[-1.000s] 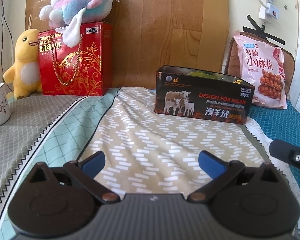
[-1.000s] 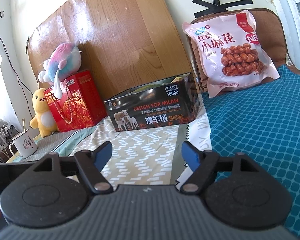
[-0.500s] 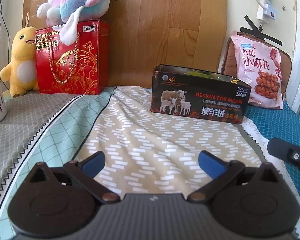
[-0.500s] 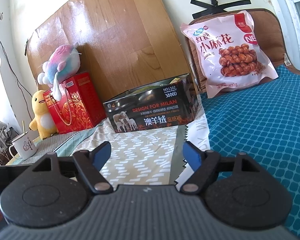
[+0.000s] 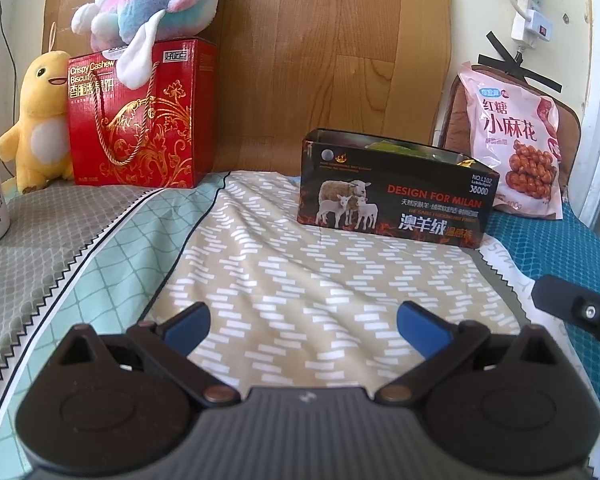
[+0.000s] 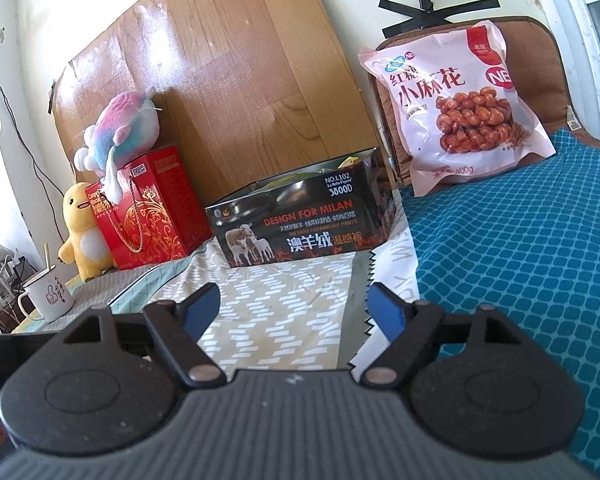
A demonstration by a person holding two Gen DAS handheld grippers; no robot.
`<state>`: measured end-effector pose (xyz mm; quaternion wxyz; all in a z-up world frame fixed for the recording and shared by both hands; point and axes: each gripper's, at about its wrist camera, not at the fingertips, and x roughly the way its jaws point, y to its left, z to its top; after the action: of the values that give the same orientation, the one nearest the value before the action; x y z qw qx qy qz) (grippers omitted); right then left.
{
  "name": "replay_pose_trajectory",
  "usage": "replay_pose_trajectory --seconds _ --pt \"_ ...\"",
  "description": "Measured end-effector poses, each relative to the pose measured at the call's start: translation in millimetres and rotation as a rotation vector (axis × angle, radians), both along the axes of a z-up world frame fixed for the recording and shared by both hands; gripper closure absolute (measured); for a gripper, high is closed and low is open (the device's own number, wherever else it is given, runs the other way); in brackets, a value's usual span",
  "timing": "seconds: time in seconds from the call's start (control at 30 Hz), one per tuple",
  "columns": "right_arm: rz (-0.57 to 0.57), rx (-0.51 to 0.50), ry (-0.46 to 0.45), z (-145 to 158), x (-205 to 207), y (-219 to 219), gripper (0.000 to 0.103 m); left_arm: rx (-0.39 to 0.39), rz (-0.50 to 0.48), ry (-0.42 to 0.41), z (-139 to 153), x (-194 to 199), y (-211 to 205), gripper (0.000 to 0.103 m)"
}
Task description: Organize snacks
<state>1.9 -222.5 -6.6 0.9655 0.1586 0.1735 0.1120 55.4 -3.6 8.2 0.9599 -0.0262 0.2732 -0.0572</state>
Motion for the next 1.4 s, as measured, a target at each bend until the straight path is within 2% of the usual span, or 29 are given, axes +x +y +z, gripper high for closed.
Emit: replay_pose_trajectory --seconds 0.8,1.4 --pt "-0.011 0.012 -0.008 -0.8 -1.8 -0.8 0.018 -0.028 -0.016 -0.001 0.3 -0.5 1.9 0.0" --pt "-0.012 0.012 -0.009 -0.1 -2.1 -0.9 0.018 -0.008 0.036 -0.044 3.8 -7.0 1.1 0.0"
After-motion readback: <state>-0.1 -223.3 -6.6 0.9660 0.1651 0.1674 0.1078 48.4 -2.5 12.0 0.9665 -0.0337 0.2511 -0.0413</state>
